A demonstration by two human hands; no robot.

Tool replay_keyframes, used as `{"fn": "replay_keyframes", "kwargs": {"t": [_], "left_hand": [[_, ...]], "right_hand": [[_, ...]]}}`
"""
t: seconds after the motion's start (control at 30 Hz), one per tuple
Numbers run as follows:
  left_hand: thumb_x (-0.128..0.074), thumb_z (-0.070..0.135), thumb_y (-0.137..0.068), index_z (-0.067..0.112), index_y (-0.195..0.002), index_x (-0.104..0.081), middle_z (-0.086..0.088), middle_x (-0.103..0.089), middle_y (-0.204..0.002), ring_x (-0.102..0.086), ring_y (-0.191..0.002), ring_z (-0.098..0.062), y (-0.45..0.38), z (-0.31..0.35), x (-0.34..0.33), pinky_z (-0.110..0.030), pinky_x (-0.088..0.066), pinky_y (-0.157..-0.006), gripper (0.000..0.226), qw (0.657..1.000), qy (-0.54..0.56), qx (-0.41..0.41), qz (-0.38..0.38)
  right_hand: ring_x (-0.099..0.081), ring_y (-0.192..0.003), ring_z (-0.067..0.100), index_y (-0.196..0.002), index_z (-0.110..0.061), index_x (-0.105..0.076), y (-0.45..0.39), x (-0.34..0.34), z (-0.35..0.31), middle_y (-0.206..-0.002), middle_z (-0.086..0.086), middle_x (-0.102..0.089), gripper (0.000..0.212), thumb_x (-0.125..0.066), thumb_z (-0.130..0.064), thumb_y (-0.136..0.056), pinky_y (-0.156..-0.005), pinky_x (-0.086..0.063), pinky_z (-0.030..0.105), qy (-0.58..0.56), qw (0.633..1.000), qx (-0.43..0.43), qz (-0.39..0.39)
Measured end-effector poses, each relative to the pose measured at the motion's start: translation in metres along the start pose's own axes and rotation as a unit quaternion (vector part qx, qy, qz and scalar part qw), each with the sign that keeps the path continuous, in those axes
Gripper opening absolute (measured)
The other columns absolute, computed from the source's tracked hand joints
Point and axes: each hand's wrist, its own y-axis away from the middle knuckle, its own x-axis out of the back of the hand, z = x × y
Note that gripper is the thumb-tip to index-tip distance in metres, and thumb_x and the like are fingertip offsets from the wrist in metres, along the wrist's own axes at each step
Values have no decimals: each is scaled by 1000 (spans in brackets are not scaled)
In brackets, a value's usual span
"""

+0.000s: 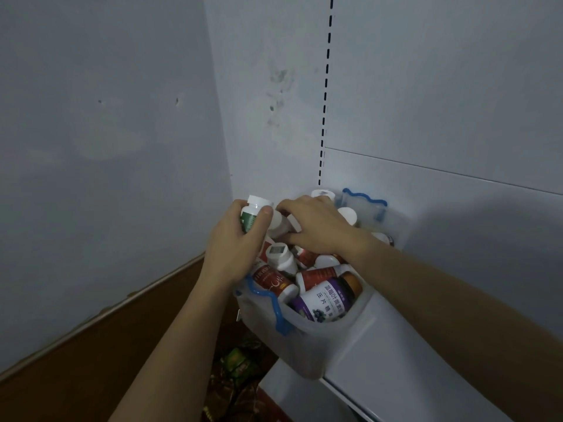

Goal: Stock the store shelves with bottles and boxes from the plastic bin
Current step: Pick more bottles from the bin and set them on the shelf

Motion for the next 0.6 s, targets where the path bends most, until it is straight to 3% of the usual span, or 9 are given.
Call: {"fn": "replay_keyframes", "kwargs": {"t": [0.13,0.23,0.37,0.53,0.6], "left_hand": [[-52,53,-98,24,-109,-61,-1,-68,-100,-70,-90,-20,-1,6,5,-39,-61,-76,32,995,85,44,-10],[-51,50,-99,19,-116,-61,-12,-69,-106,-70,-93,-29,6,22,12,-38,-59,-76,37,984,152,96,3],[-55,54,-92,9,-120,-59,-11,-68,-95,-66,-81,-23,32,64,18,-41,-58,-76,53,941,316,112,35],[-49,48,-95,4,-118,-58,-13,-60,-86,-58,-68,-20,83,115,-21,-28,-52,-57,50,852,506,87,-101],[-48,46,-97,5,-112,-60,-13,-61,-81,-58,-66,-20,100,126,-46,-28,-52,-56,45,826,536,107,-140]], "right_hand": [[-58,-115,17,-131,-27,-52,13,14,-6,-126,-4,-64,48,-70,-41,-89,-100,-46,40,-193,977,-59,68],[-58,-114,14,-132,-22,-51,32,40,-12,-126,-5,-61,45,-70,-28,-92,-96,-51,33,-326,929,-80,155],[-63,-104,10,-128,-23,-51,78,81,-17,-119,-3,-58,37,-64,-14,-95,-84,-55,24,-490,838,-90,223],[-60,-90,-3,-124,-13,-51,163,98,-13,-99,-20,-61,35,-61,-9,-90,-80,-52,20,-511,779,-105,348],[-59,-89,-1,-122,-12,-51,203,93,-9,-99,-14,-60,38,-59,-12,-84,-79,-50,18,-496,772,-142,373]]}}
